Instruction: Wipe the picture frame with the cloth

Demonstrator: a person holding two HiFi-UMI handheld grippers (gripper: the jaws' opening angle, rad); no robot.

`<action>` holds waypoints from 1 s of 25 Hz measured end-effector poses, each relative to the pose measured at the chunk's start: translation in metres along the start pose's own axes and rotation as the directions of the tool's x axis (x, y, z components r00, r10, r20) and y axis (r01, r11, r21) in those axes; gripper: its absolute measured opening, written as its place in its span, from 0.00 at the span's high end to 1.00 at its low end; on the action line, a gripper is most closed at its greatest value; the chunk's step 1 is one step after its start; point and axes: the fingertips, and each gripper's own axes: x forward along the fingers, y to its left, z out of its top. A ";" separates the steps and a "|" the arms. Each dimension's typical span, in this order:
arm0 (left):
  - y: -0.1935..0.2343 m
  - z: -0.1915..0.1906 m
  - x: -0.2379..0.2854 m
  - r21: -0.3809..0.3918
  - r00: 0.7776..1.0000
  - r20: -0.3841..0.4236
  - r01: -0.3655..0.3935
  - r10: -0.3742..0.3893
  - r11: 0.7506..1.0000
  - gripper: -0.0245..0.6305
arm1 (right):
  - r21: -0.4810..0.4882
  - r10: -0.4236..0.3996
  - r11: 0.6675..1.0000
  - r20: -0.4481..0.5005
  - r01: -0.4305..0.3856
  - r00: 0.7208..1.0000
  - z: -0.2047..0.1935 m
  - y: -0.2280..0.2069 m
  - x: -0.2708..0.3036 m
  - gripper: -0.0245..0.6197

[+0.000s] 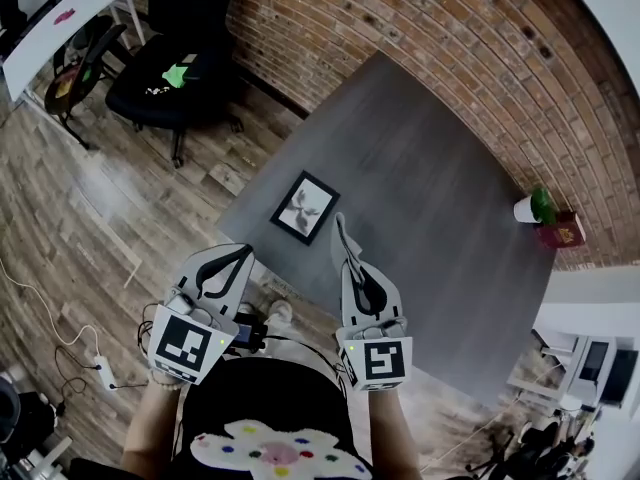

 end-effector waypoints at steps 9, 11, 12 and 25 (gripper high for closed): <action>0.006 -0.006 0.000 0.002 1.000 -0.016 -0.017 0.017 1.000 0.95 | 0.000 0.002 1.000 0.015 -0.002 1.000 0.005 0.001 -0.001 0.94; 0.006 -0.005 0.001 0.007 1.000 -0.008 -0.018 0.018 1.000 0.95 | 0.000 0.003 1.000 0.017 -0.003 1.000 0.005 0.003 -0.001 0.94; 0.006 -0.007 0.001 0.006 1.000 -0.010 -0.019 0.019 1.000 0.95 | 0.000 0.004 1.000 0.017 -0.004 1.000 0.004 0.003 -0.001 0.94; -0.003 -0.019 -0.002 -0.004 0.999 -0.048 -0.010 0.010 1.000 0.95 | -0.018 0.020 1.000 0.011 -0.020 1.000 0.000 0.011 -0.002 0.94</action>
